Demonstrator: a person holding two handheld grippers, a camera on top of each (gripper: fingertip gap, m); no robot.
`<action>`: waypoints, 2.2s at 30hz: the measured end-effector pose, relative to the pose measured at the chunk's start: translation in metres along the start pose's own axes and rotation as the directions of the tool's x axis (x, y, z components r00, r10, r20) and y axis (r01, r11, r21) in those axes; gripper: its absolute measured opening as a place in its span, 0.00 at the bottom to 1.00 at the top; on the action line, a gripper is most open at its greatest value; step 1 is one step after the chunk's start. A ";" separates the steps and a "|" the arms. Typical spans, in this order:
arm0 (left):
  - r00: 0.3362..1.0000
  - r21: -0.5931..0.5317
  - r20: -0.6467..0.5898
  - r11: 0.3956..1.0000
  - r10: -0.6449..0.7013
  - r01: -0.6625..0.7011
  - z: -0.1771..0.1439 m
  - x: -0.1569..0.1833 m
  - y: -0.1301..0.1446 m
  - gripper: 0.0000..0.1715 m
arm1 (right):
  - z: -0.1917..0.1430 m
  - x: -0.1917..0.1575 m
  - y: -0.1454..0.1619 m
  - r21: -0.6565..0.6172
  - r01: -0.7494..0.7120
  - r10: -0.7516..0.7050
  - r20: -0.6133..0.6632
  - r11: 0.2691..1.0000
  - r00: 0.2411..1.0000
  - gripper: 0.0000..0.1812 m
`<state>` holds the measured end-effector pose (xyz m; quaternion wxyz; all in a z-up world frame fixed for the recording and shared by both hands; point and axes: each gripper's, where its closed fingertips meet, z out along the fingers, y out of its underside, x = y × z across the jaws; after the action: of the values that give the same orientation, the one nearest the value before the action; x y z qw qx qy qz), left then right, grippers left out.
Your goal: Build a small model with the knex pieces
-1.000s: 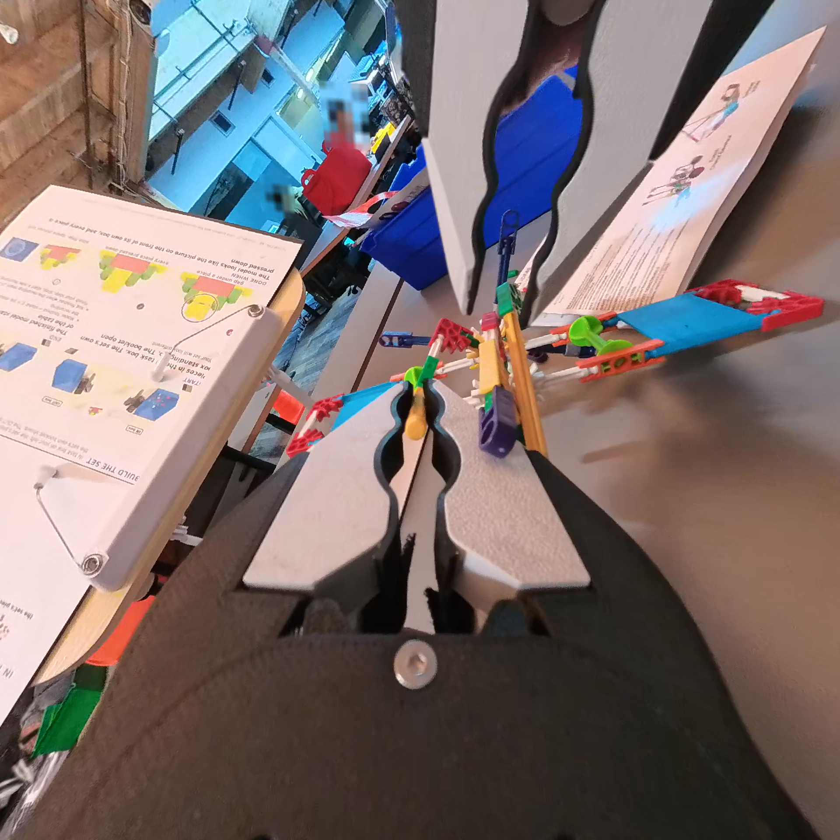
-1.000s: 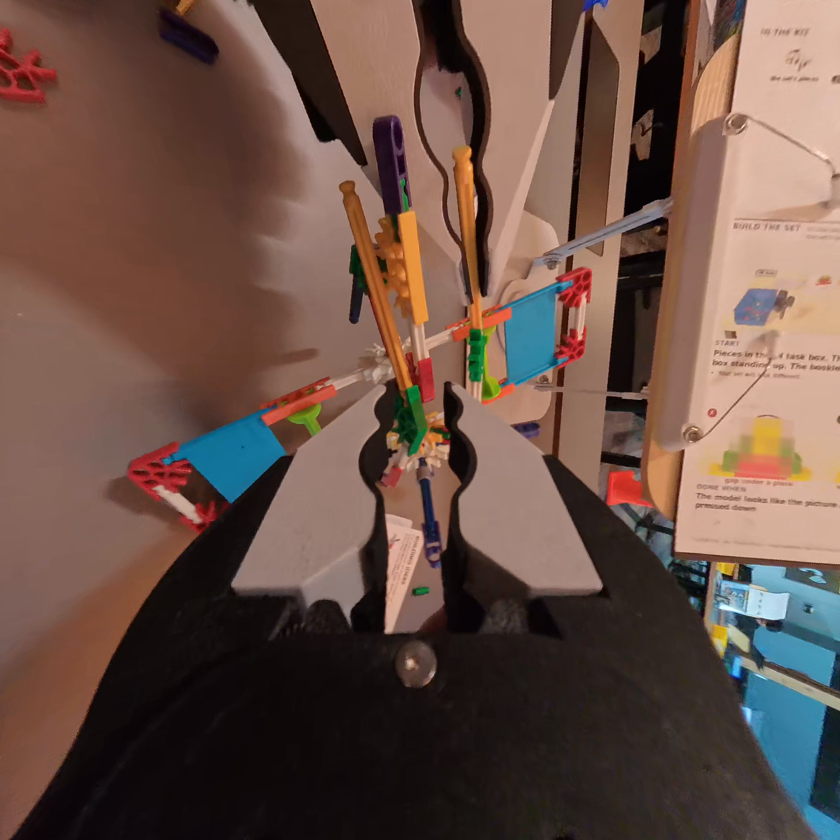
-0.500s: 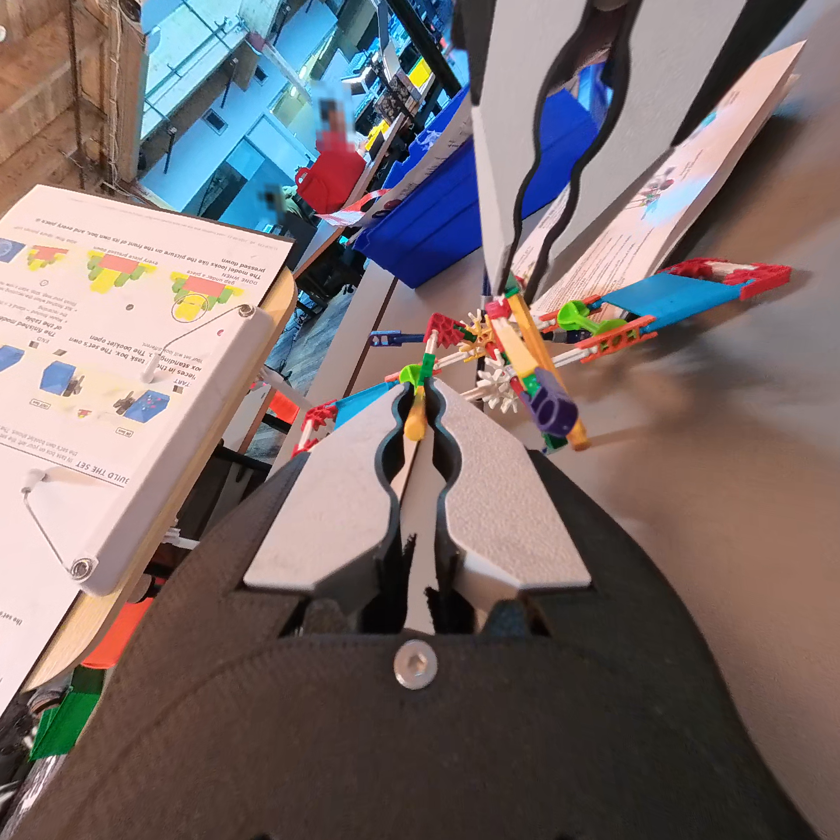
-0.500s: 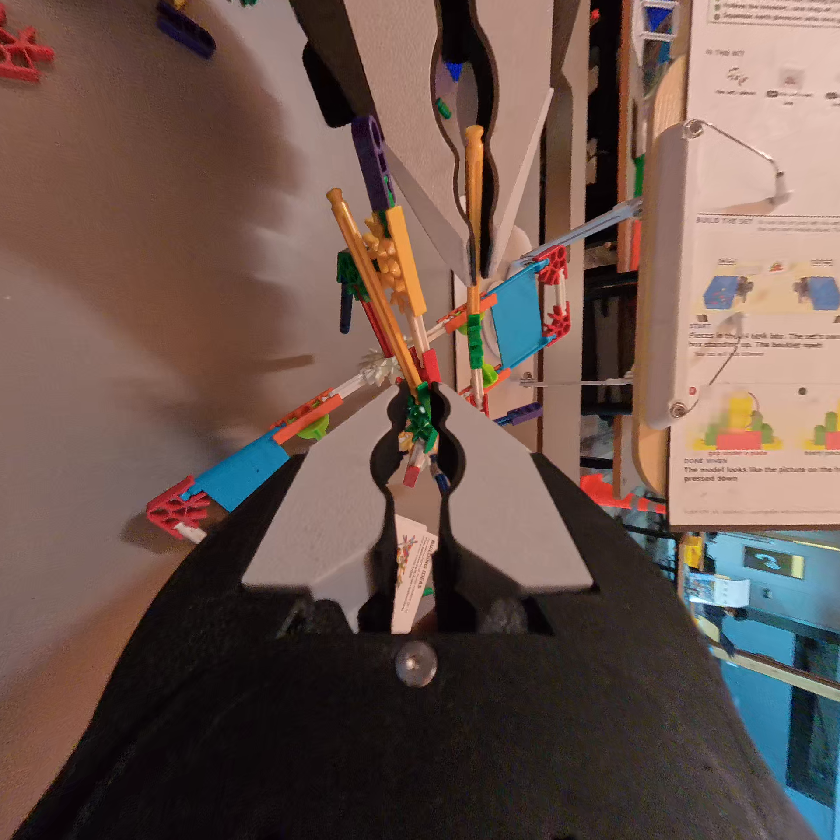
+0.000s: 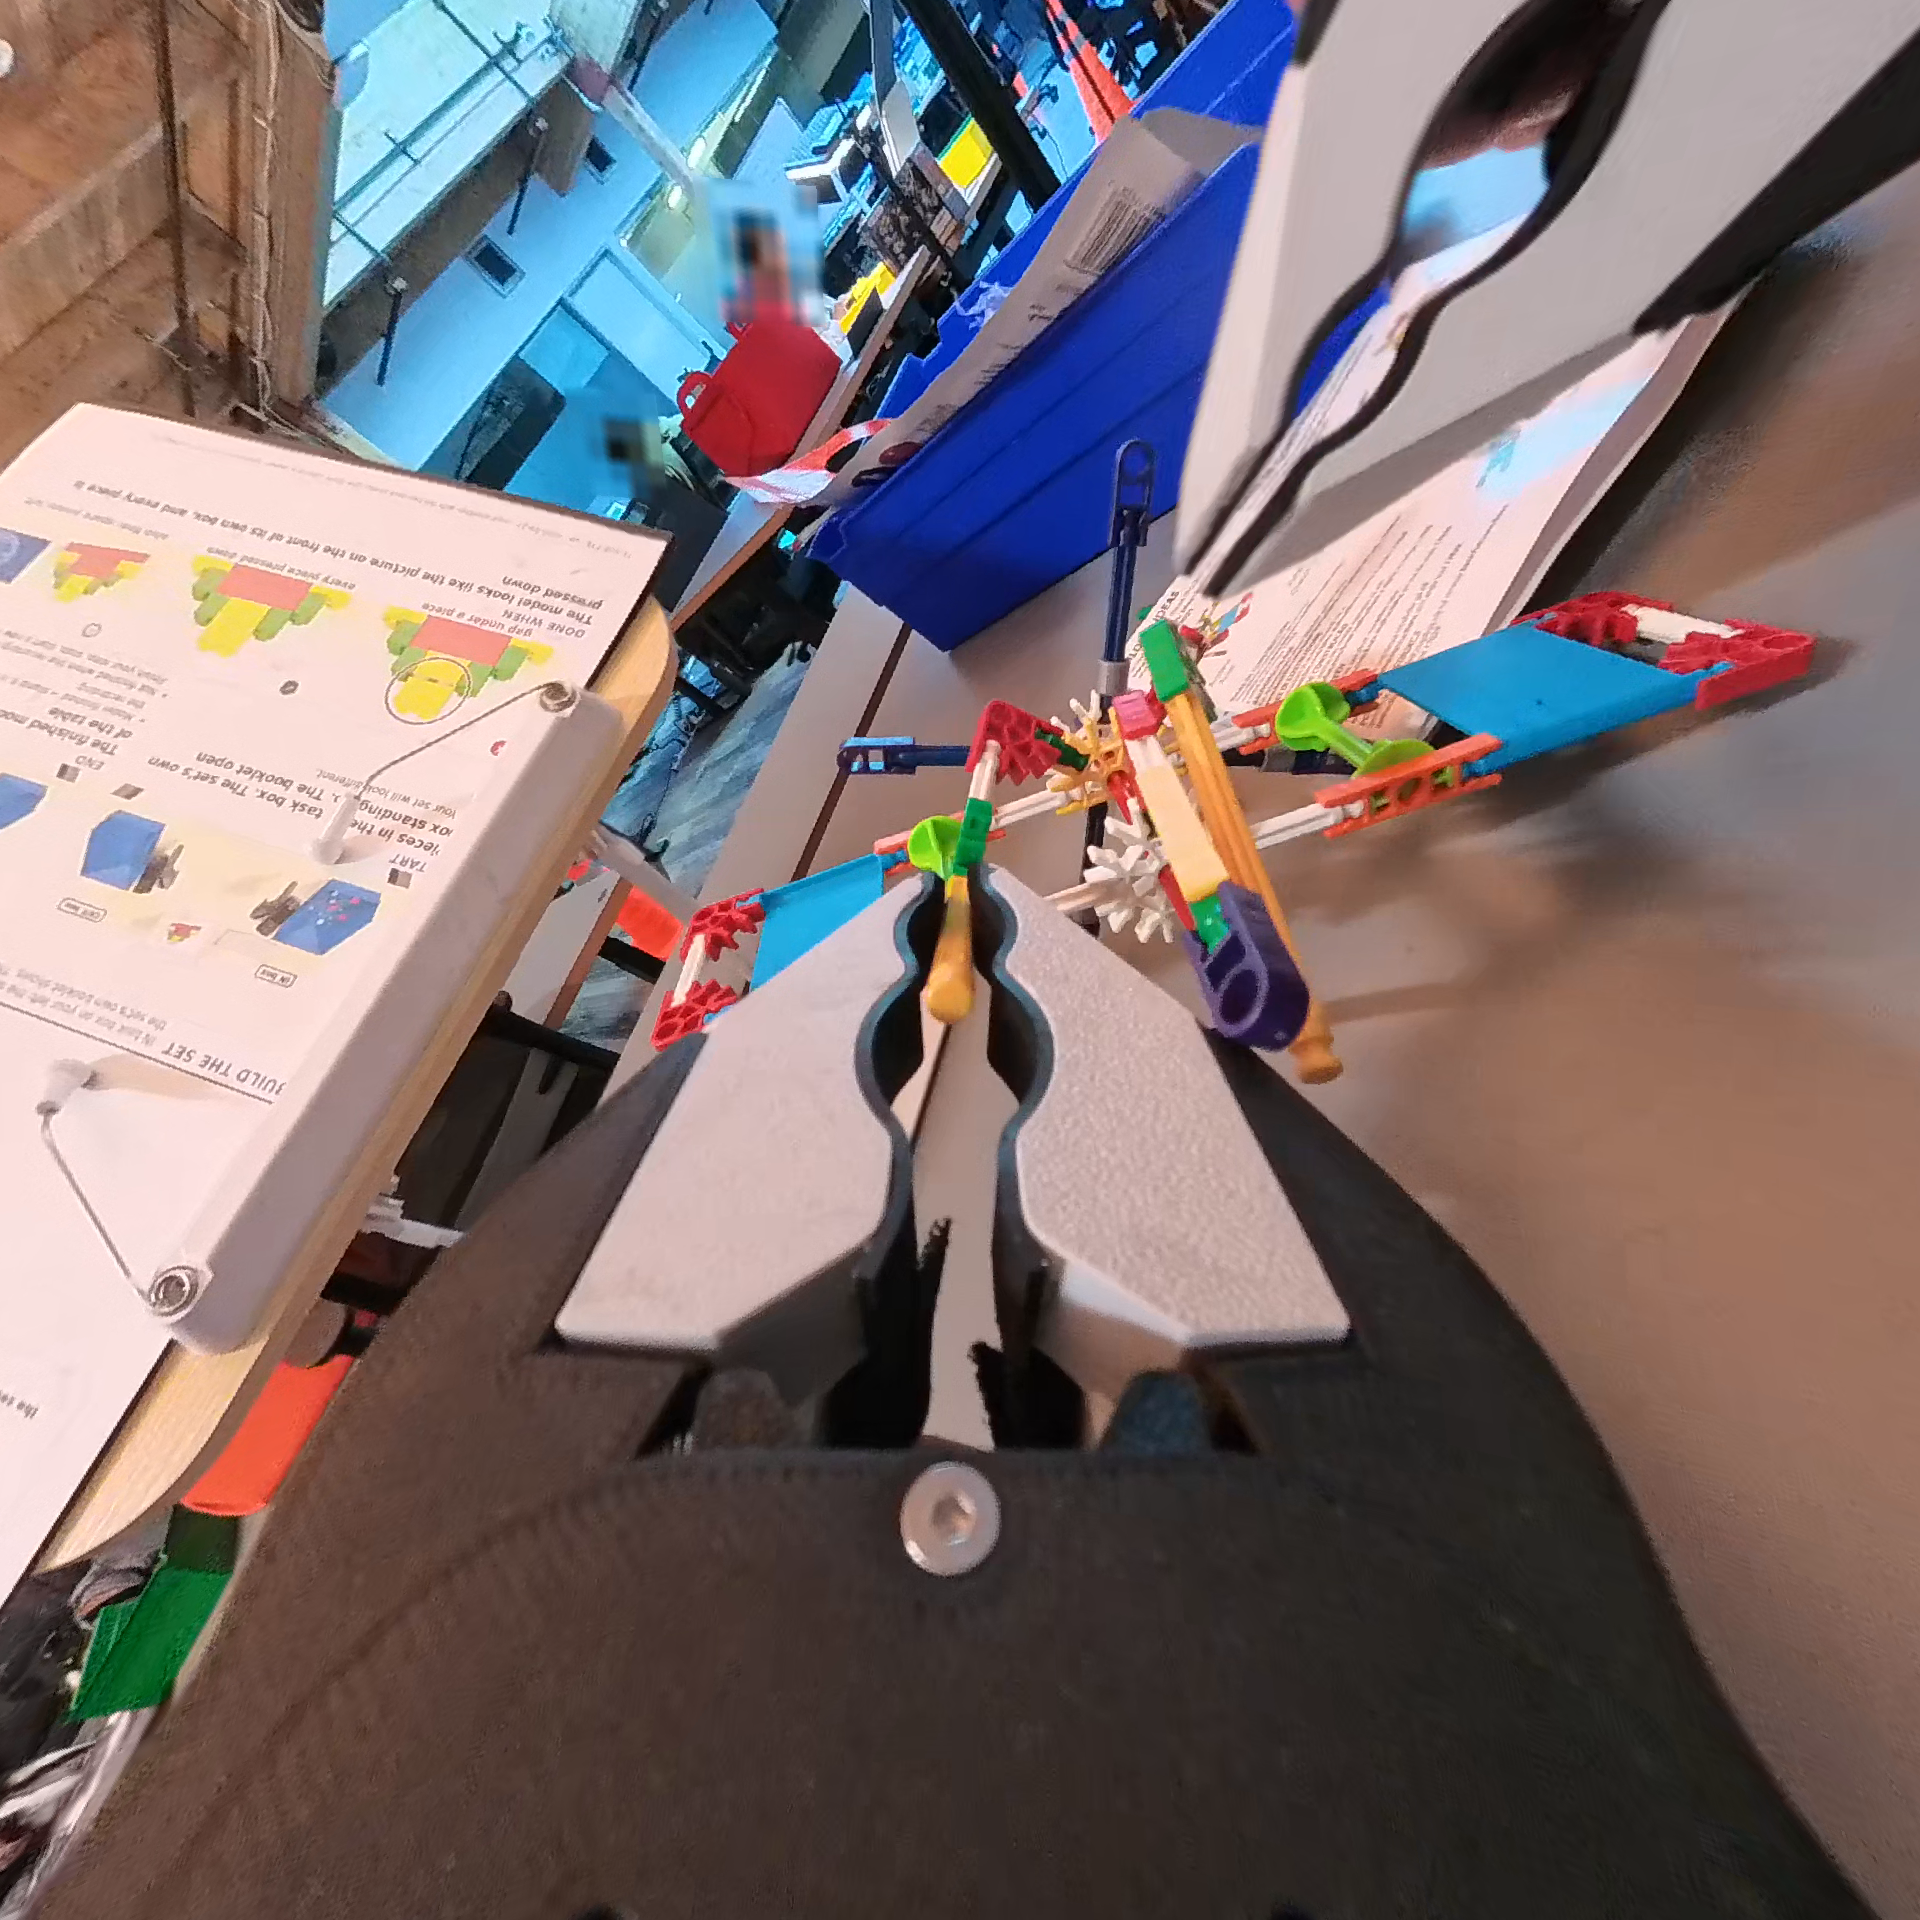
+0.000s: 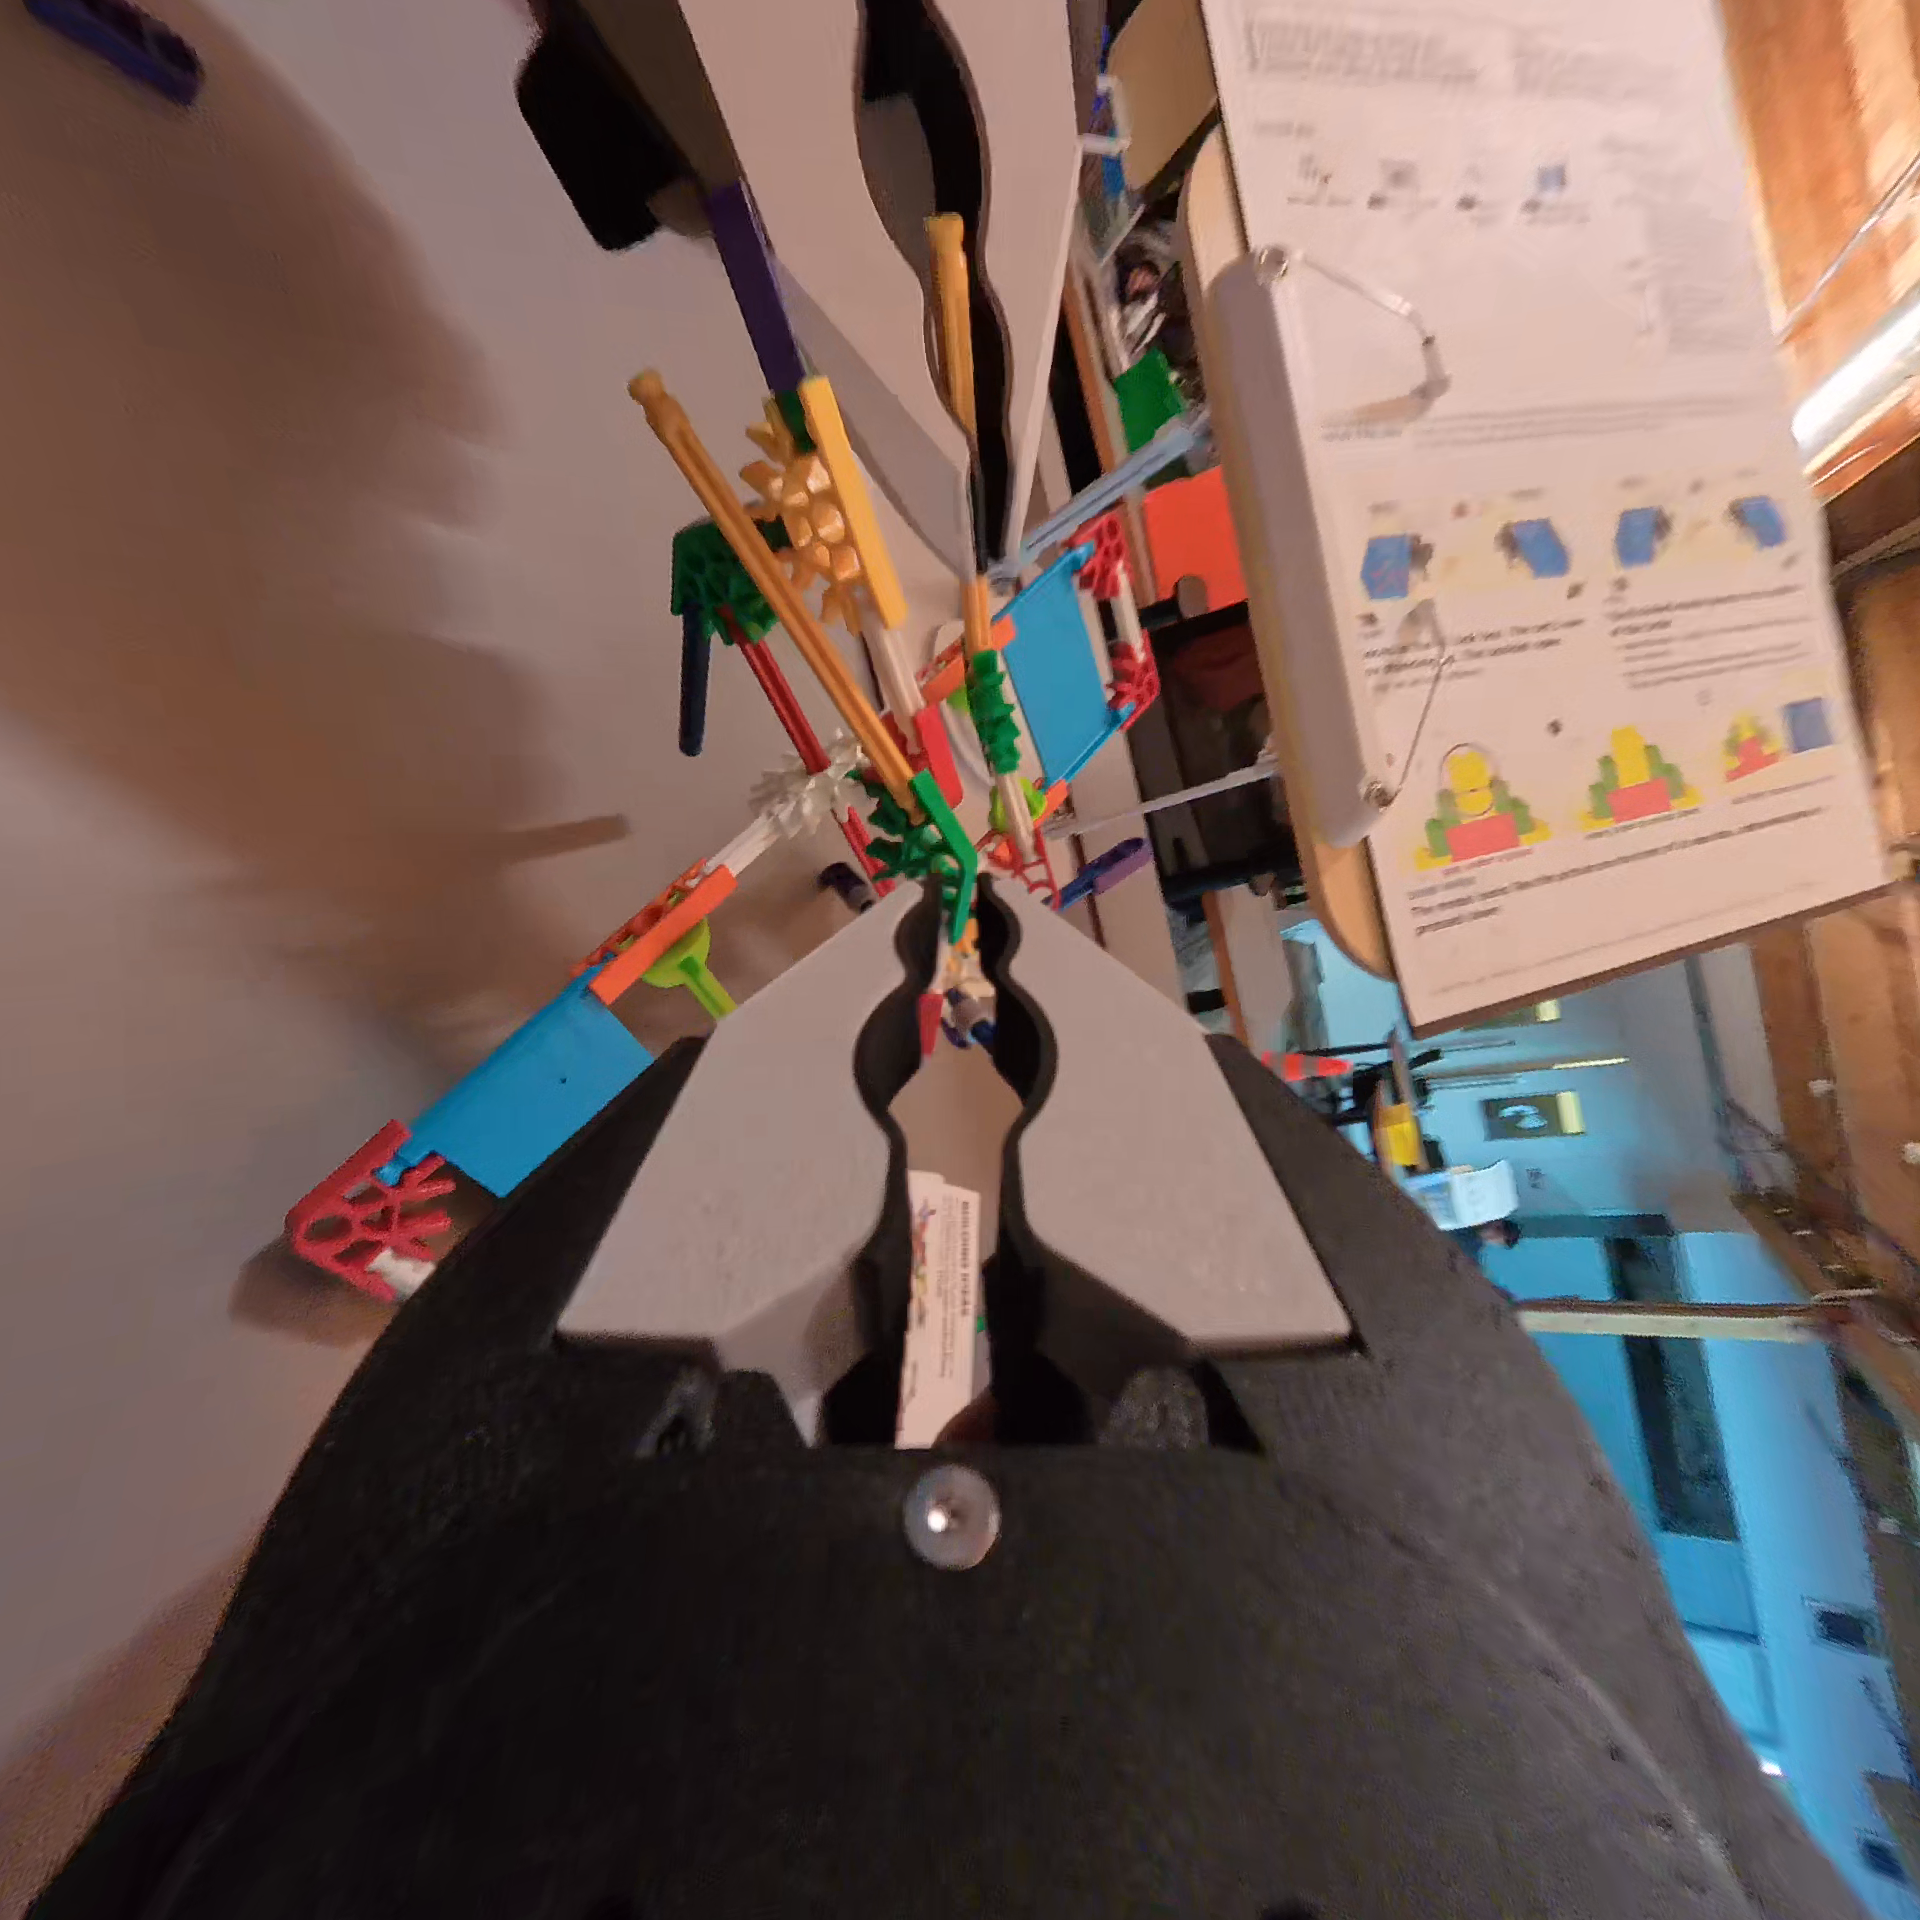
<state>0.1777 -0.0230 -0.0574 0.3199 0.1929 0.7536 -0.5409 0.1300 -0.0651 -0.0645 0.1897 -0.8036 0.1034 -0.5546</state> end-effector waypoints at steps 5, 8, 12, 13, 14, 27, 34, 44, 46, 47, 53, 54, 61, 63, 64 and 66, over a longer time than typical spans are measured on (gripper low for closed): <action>0.999 0.014 -0.006 0.999 0.048 -0.048 -0.002 0.005 -0.005 0.01 | 0.011 -0.011 0.008 -0.026 -0.040 0.043 0.121 0.999 0.992 0.23; 0.998 0.017 -0.007 0.998 0.068 -0.068 -0.002 0.007 -0.008 0.01 | 0.015 -0.014 0.011 -0.039 -0.019 0.025 0.137 0.999 0.990 0.11; 0.998 0.019 -0.011 0.998 0.064 -0.063 -0.002 0.007 -0.007 0.01 | 0.014 -0.013 0.011 -0.024 -0.039 0.042 0.130 0.999 0.991 0.10; 0.998 0.020 -0.013 0.998 0.062 -0.062 -0.003 0.007 -0.006 0.01 | 0.013 -0.014 0.011 -0.018 -0.042 0.044 0.131 0.999 0.990 0.10; 0.998 0.021 -0.017 0.998 0.061 -0.061 -0.003 0.008 -0.007 0.02 | 0.011 -0.014 0.011 -0.011 -0.044 0.045 0.133 0.999 0.990 0.10; 0.996 0.042 -0.032 0.996 0.085 -0.084 -0.002 0.015 -0.012 0.01 | 0.001 -0.021 0.006 0.048 -0.224 0.204 0.265 0.973 0.943 0.09; 0.995 0.049 -0.040 0.995 0.090 -0.088 -0.002 0.018 -0.013 0.02 | -0.005 -0.022 0.005 0.075 -0.283 0.243 0.335 0.956 0.910 0.07; 0.996 0.049 -0.051 0.996 0.079 -0.076 -0.001 0.019 -0.012 0.02 | -0.009 -0.024 0.004 0.089 -0.248 0.210 0.313 0.965 0.926 0.07; 0.996 0.050 -0.054 0.996 0.076 -0.073 -0.001 0.019 -0.012 0.02 | -0.009 -0.025 0.004 0.084 -0.223 0.188 0.302 0.971 0.935 0.07; 0.996 0.051 -0.056 0.996 0.075 -0.073 -0.001 0.020 -0.012 0.02 | -0.009 -0.026 0.004 0.080 -0.214 0.181 0.302 0.974 0.936 0.07; 0.995 0.041 -0.070 0.997 0.066 -0.064 -0.001 0.021 -0.010 0.02 | -0.009 -0.028 0.004 0.070 -0.130 0.108 0.263 0.989 0.959 0.06; 0.995 0.033 -0.080 0.998 0.062 -0.060 -0.001 0.022 -0.008 0.02 | -0.009 -0.029 0.004 0.070 -0.126 0.104 0.261 0.990 0.960 0.06; 0.986 0.005 -0.163 0.999 0.034 -0.034 -0.009 0.026 -0.005 0.06 | -0.009 -0.030 0.006 0.076 -0.131 0.107 0.262 0.989 0.959 0.06; 0.981 -0.010 -0.188 0.999 0.047 -0.050 -0.011 0.030 -0.002 0.08 | -0.008 -0.031 0.007 0.076 -0.129 0.104 0.265 0.989 0.959 0.05; 0.979 -0.009 -0.198 0.999 0.043 -0.046 -0.013 0.030 -0.002 0.09 | -0.008 -0.031 0.006 0.077 -0.128 0.104 0.264 0.989 0.959 0.05; 0.975 -0.012 -0.223 1.000 0.022 -0.025 -0.019 0.028 -0.001 0.11 | -0.008 -0.031 0.006 0.081 -0.133 0.108 0.262 0.988 0.959 0.05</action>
<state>0.1517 -0.0074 -0.0718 0.2412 0.2587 0.7862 -0.5067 0.1116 -0.0607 -0.0905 0.2738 -0.8506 0.0996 -0.4377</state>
